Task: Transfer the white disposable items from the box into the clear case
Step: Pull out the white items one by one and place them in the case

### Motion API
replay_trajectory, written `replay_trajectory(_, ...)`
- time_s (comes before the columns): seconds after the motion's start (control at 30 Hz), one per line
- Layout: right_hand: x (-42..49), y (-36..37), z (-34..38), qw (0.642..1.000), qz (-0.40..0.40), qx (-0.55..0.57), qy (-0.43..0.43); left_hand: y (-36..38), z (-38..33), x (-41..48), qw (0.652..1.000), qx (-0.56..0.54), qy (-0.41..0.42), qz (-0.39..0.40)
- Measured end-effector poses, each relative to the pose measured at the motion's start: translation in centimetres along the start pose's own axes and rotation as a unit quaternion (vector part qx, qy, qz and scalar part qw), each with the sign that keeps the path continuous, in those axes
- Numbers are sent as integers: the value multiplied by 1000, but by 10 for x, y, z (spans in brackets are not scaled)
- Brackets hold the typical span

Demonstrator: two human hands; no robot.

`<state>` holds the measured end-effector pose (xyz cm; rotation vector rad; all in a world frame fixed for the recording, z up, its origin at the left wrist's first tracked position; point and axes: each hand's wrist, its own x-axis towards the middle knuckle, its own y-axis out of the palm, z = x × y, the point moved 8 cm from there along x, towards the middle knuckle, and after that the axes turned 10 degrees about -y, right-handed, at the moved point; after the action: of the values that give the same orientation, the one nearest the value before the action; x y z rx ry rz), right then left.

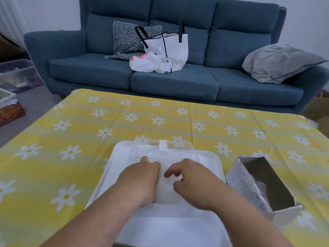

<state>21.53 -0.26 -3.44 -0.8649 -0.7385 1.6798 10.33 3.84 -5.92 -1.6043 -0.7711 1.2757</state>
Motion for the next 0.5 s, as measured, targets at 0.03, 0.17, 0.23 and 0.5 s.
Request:
replay_trajectory(0.03, 0, 2, -3, 1000, 7, -6, -3, 0, -1, 0, 1000, 1, 2, -8)
replay_trajectory(0.17, -4, 26, -5, 993, 110, -42, -8, 5, -3, 5, 1000, 12, 6, -3)
replay_trajectory(0.23, -7, 15, 0, 998, 64, -5, -16, 6, -3, 8, 1000, 14, 1, 17)
replay_trajectory(0.5, -89, -124, -89, 917, -342, -50, 201, -57, -4, -5, 987, -152, 1, -59)
